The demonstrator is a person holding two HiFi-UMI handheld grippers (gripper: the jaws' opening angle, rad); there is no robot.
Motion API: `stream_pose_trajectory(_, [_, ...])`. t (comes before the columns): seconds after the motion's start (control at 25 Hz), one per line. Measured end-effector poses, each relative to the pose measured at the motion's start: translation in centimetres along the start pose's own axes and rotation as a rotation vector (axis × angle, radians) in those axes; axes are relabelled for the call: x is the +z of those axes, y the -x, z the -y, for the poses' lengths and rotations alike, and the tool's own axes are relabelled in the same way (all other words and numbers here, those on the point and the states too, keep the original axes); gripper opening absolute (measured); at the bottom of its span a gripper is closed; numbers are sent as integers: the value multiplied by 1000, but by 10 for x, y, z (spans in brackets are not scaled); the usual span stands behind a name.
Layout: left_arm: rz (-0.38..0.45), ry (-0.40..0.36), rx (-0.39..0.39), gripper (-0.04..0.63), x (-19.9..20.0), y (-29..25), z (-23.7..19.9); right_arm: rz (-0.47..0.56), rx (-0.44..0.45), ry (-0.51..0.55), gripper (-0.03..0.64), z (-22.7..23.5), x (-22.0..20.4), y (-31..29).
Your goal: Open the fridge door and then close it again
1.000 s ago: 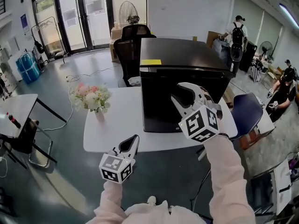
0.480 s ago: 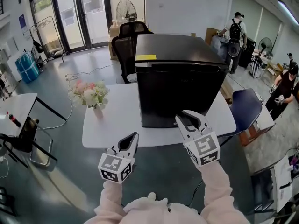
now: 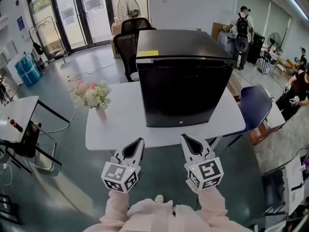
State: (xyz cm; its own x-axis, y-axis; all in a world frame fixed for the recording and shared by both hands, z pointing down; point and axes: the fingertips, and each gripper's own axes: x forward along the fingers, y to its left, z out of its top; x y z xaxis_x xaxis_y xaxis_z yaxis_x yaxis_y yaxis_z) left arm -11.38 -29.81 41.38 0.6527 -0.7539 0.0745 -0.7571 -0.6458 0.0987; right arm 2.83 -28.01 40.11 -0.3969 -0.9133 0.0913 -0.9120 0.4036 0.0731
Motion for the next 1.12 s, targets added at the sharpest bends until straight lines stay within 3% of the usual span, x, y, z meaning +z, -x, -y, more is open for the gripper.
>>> stream_pose_trajectory(0.32, [-19, -44, 4, 11, -13, 1, 12, 32, -47, -135, 8, -8, -17, 17])
stream_pose_trajectory(0.76, [-38, -40, -8, 11, -29, -4, 14, 23, -9, -192, 8, -15, -25, 16])
stream_pose_trajectory(1.12, [-29, -28, 2, 11, -28, -3, 10, -2, -26, -178, 8, -16, -31, 13])
